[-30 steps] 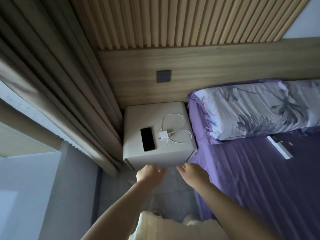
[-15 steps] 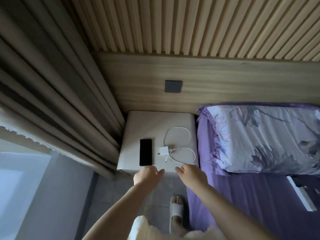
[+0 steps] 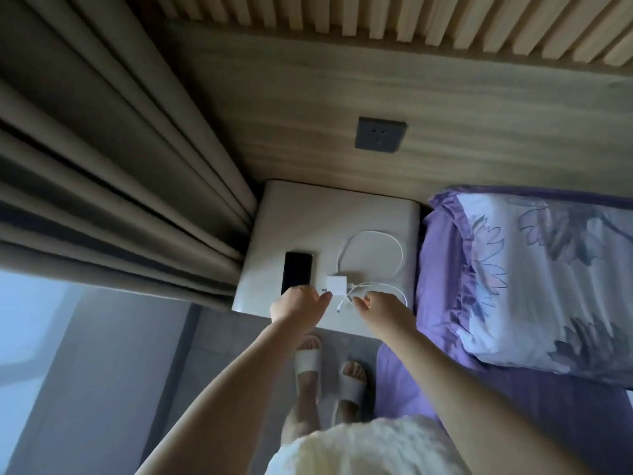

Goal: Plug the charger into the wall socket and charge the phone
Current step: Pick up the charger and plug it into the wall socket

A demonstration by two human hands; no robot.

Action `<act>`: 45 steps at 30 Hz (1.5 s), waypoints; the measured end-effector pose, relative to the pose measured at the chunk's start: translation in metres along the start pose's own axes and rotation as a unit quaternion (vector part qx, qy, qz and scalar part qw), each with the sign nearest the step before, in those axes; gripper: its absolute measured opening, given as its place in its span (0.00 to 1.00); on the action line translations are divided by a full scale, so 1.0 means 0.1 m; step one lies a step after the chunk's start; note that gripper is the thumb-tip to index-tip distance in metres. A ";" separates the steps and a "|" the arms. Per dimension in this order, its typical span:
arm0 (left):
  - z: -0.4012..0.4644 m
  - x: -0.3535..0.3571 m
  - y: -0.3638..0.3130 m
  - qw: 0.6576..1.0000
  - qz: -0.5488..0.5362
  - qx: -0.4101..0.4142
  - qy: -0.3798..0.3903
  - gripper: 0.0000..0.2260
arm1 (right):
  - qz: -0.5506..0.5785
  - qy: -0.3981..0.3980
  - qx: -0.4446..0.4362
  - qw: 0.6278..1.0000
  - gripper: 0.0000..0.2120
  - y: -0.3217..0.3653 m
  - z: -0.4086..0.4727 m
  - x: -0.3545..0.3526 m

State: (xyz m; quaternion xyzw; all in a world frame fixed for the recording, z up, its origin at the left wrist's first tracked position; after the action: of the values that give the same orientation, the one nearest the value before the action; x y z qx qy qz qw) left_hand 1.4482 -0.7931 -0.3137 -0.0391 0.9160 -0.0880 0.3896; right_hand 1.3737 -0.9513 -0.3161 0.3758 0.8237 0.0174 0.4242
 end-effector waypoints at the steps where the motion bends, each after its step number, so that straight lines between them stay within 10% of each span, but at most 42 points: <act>1: 0.10 0.03 -0.02 1.000 -0.005 0.000 0.006 0.21 | 0.008 0.006 0.001 1.000 0.22 0.01 0.10 0.03; 16: 0.79 0.71 0.05 0.994 -0.079 -0.013 0.073 0.16 | 0.018 -0.049 -0.010 0.999 0.15 -0.15 0.81 0.38; 34: 1.31 1.14 0.17 0.956 -0.274 -0.064 0.088 0.08 | -0.167 -0.046 -0.110 0.979 0.31 -0.06 1.43 1.02; 40: 1.37 1.05 0.26 0.934 -0.342 -0.092 0.056 0.10 | -0.170 -0.077 -0.125 0.974 0.14 -0.07 1.50 0.72; 45: 1.40 1.01 0.17 0.908 -0.392 -0.136 0.054 0.11 | -0.142 -0.077 -0.149 0.976 0.18 -0.02 1.51 0.58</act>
State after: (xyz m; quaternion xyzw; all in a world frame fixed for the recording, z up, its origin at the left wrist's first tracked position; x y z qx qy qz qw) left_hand 1.4787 -0.8092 -0.4839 -0.4431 0.8494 -0.1101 0.2648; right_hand 1.4597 -0.9594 -0.4533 0.1879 0.8217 0.0502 0.5358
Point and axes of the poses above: each hand's wrist, its own z-axis towards the middle knuckle, its own x-axis out of the palm, y = z × x, the point moved 8 cm from there along z, towards the middle knuckle, and after that the axes turned 3 degrees about -x, right-handed, at the moved point
